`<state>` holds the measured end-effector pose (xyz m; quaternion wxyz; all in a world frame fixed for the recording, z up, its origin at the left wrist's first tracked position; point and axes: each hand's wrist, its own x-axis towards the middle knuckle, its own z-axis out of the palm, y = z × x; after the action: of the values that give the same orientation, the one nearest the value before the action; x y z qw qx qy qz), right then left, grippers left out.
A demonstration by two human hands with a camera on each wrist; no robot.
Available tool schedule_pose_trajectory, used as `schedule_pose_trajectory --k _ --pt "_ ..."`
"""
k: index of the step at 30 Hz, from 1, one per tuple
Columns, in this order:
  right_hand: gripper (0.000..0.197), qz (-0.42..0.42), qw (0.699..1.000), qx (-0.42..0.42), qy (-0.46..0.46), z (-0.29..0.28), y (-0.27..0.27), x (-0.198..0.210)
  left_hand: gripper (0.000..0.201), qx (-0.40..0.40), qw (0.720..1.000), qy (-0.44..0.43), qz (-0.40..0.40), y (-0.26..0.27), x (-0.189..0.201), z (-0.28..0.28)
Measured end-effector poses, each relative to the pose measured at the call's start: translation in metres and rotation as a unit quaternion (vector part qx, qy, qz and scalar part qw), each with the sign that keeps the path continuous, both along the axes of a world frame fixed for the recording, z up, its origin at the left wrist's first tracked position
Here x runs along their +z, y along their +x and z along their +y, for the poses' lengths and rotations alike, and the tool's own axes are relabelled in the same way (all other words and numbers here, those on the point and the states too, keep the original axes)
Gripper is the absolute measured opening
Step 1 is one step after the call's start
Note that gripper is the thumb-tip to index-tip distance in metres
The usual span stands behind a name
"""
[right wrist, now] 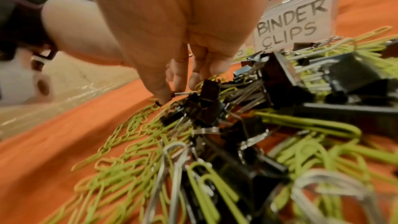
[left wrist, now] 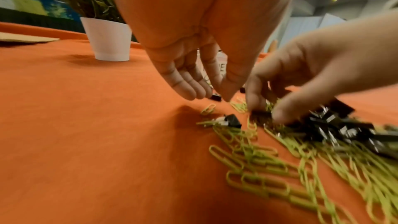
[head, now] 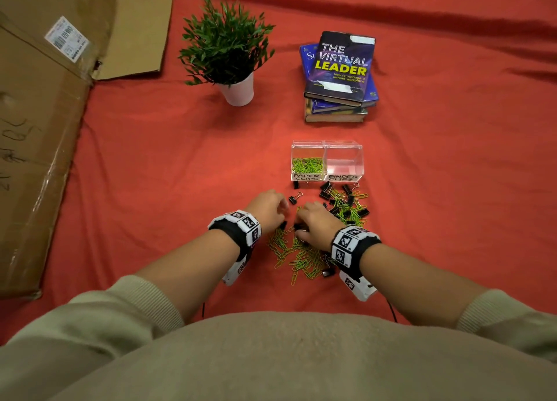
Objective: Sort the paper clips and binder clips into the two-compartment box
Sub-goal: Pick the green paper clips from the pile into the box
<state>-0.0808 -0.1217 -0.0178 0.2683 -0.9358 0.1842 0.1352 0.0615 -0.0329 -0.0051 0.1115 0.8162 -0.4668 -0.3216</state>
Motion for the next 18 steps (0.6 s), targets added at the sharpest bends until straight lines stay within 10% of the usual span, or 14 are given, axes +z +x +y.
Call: schedule_pose_trajectory --k 7,13,18 --pt "0.015 -0.032 0.968 -0.236 0.078 -0.042 -0.011 0.007 0.031 -0.110 0.991 0.058 -0.050 -0.005 -0.011 0.010" --pt "0.027 -0.009 0.981 -0.191 -0.029 -0.057 -0.012 0.015 0.024 -0.102 0.994 0.020 -0.039 -0.009 -0.012 0.005" --pt "0.034 -0.035 0.996 -0.086 -0.015 -0.032 0.001 0.014 0.011 0.087 0.987 -0.084 0.104 -0.015 -0.004 -0.005"
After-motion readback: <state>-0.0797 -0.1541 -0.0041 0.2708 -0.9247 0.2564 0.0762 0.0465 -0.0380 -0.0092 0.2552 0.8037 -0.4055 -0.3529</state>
